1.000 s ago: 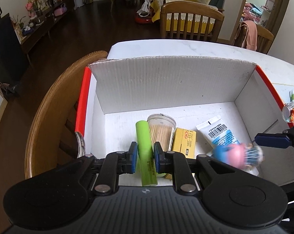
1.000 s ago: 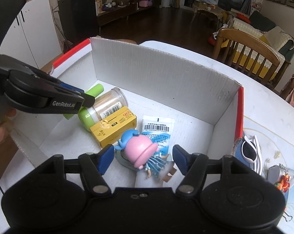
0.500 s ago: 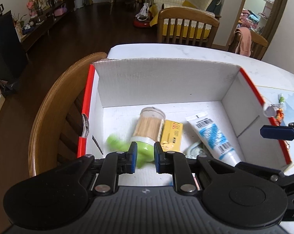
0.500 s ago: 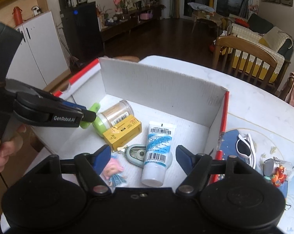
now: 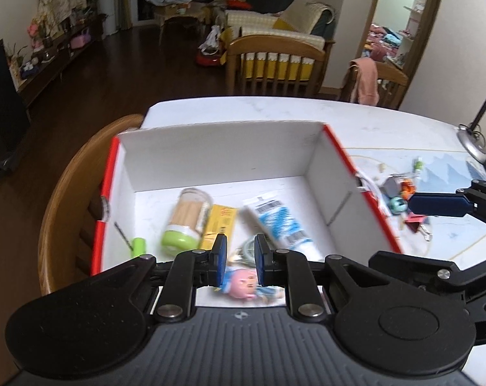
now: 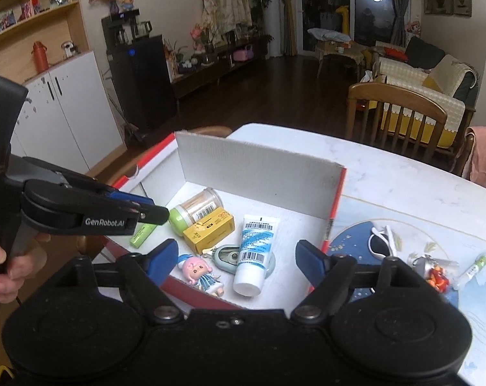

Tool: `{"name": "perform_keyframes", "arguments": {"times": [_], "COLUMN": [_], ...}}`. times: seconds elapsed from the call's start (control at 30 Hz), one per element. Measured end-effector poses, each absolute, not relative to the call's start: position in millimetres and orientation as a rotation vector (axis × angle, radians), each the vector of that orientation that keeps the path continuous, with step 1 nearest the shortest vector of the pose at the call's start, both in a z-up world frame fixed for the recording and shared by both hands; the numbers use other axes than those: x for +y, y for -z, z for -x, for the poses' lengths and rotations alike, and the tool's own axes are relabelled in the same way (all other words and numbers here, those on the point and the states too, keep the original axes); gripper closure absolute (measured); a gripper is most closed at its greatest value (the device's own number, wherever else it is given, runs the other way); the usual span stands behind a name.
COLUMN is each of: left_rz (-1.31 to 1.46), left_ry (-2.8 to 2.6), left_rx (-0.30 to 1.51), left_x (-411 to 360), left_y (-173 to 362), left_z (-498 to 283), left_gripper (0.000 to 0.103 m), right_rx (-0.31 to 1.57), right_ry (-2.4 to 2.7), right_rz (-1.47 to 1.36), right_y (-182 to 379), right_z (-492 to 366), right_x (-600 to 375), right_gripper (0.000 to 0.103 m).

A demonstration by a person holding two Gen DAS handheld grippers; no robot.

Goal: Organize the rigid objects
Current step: 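Withdraw both tools from the box toward the sunglasses and binder clip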

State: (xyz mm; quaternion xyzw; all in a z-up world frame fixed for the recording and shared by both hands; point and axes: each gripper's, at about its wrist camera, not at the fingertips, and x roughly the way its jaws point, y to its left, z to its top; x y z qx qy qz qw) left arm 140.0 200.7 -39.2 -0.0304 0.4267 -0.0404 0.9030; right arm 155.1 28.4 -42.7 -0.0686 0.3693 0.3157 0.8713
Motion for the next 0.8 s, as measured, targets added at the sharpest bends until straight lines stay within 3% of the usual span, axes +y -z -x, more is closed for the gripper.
{"name": "perform_keyframes", "arguments": {"times": [0.5,0.8], "left_rz": [0.044,0.048], "left_ry": [0.132,0.162], "left_rx": [0.82,0.817], "left_x": [128,78], "left_y": [18,20], "left_z": [-119,-118], "left_gripper": [0.086,0.086], "right_rx": [0.722,0.747], "right_ry": [-0.637,-0.549], "right_rz": [0.018,-0.032], "right_y": [21,32], "right_z": [-129,-128], "right_x": [-59,-126], "right_gripper": [0.009,0.008]}}
